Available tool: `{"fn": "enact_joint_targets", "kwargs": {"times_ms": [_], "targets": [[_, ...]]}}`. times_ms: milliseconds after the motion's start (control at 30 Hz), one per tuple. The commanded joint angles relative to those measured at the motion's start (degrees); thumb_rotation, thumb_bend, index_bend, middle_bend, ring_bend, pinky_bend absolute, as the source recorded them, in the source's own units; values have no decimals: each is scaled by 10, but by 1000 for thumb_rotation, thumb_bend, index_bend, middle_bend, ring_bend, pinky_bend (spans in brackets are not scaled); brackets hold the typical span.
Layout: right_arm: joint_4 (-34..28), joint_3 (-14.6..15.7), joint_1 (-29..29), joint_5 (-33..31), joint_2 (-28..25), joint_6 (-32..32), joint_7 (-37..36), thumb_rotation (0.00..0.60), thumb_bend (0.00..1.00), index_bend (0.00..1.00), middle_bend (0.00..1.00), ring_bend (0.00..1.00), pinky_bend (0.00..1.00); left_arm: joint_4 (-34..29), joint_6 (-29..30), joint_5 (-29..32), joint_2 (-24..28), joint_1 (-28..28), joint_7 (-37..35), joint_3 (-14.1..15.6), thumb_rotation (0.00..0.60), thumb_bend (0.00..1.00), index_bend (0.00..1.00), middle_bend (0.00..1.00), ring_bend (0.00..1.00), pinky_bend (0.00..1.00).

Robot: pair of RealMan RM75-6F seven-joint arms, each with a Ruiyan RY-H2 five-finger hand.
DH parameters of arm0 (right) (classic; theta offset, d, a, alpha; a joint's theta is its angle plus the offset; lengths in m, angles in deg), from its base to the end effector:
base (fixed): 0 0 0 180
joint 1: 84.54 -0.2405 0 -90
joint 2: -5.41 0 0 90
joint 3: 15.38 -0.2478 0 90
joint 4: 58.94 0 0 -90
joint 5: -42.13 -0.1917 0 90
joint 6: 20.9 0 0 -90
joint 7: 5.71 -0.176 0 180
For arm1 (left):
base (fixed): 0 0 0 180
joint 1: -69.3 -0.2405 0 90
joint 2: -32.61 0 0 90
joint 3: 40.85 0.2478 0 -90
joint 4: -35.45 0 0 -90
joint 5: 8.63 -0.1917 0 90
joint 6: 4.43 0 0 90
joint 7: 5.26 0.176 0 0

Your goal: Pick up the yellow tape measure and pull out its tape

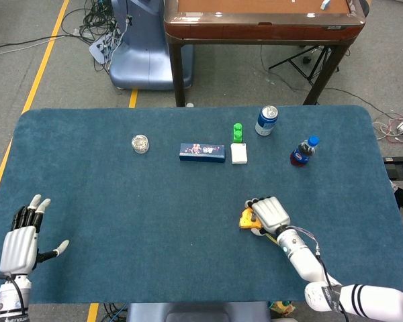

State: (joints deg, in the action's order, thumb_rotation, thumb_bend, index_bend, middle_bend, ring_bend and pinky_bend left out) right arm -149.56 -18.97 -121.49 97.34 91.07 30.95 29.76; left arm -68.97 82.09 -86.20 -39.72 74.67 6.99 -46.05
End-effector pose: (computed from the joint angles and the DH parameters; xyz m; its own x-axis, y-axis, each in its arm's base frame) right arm -0.1960 -0.3130 -0.0277 0.6094 -0.4207 0.6720 -0.7925 -0.3484 0.5005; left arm -0.2614 0.2149 0.1314 0.2512 -0.0104 0.9679 0.9629 0.1043 -0.2488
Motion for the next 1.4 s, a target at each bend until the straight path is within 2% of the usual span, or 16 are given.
{"fn": "enact_joint_targets", "kwargs": {"times_ms": [33, 167, 300, 433, 533, 633, 767, 1033, 1400], "targets": [[-11, -9, -4, 3, -2, -1, -18, 600, 598, 506, 532, 397, 374, -6, -15, -2, 4, 10, -7, -3, 600, 135, 95, 0, 0, 0], [-42, -32, -16, 1, -12, 2, -36, 600, 688, 545, 563, 413, 374, -15, -47, 7, 14, 31, -31, -18, 600, 135, 95, 0, 0, 0], [-81, -60, -40, -20, -20, 11, -22, 600, 719, 548, 566, 427, 374, -25, -88, 29, 24, 58, -64, -41, 600, 135, 96, 0, 0, 0], [-117, -85, -77, -72, -18, 27, 28, 600, 719, 549, 570, 431, 374, -23, -124, 56, 22, 88, -81, -66, 600, 135, 95, 0, 0, 0], [-138, -103, -113, -122, -4, 49, 75, 600, 719, 549, 571, 432, 374, -26, -156, 76, 15, 113, -107, -84, 600, 135, 55, 0, 0, 0], [-146, -116, -142, -161, 14, 73, 109, 600, 719, 549, 572, 432, 374, -26, -180, 93, 5, 131, -130, -97, 600, 135, 10, 0, 0, 0], [-155, -136, -183, -214, 43, 113, 152, 600, 719, 549, 572, 435, 374, -22, -211, 121, -12, 160, -146, -112, 600, 135, 0, 0, 0, 0], [-130, -161, -241, -265, 102, 167, 189, 600, 719, 555, 571, 444, 374, -11, -231, 160, -54, 202, -135, -127, 600, 134, 0, 0, 0, 0], [-75, -178, -277, -268, 160, 195, 180, 600, 725, 565, 572, 454, 374, 15, -241, 191, -97, 236, -133, -132, 600, 134, 0, 0, 0, 0]]}}
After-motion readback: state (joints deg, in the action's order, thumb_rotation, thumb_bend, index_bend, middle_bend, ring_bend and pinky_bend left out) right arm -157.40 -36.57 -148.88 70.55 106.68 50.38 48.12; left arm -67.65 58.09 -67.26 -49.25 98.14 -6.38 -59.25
